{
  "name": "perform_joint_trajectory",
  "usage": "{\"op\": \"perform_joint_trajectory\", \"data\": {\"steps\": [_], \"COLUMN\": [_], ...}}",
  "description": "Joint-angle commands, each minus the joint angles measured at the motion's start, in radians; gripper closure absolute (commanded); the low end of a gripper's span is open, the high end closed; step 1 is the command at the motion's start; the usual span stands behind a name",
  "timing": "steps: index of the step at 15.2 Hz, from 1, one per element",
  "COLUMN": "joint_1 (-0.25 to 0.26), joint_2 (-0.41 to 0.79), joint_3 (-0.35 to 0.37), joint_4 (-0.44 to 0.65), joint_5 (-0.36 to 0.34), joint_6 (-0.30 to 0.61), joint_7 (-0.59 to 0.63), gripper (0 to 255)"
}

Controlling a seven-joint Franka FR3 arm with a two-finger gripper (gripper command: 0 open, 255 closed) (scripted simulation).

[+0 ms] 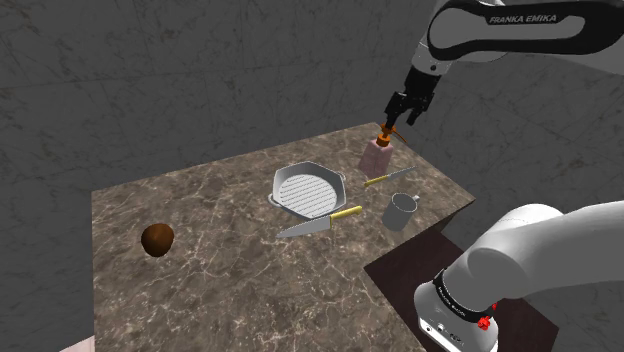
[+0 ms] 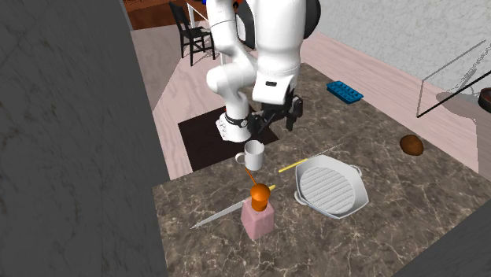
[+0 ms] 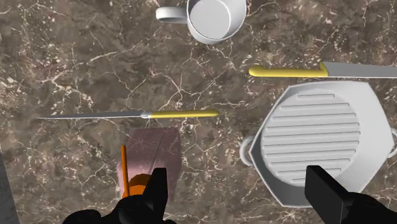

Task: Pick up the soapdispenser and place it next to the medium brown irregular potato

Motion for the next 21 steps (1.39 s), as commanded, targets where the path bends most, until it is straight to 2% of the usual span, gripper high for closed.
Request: {"op": "perform_joint_trajectory", "data": {"steps": [1,9,16,21], "joint_1": [-0.01,-0.027,-0.024,-0.024], "joint_2": [0.047,0.29,0.323,0.327], "joint_3": [-0.042,-0.18,-0.183,-0.184], "joint_4": [0.006,0.114,0.049,0.044], "joint_5": [-0.005,0.038,0.051,0.052], "joint_6": [0.036,0.138,0.235,0.243], "joint_7": [-0.053,-0.248,-0.258,-0.259], "gripper": [0,0,0,0]}}
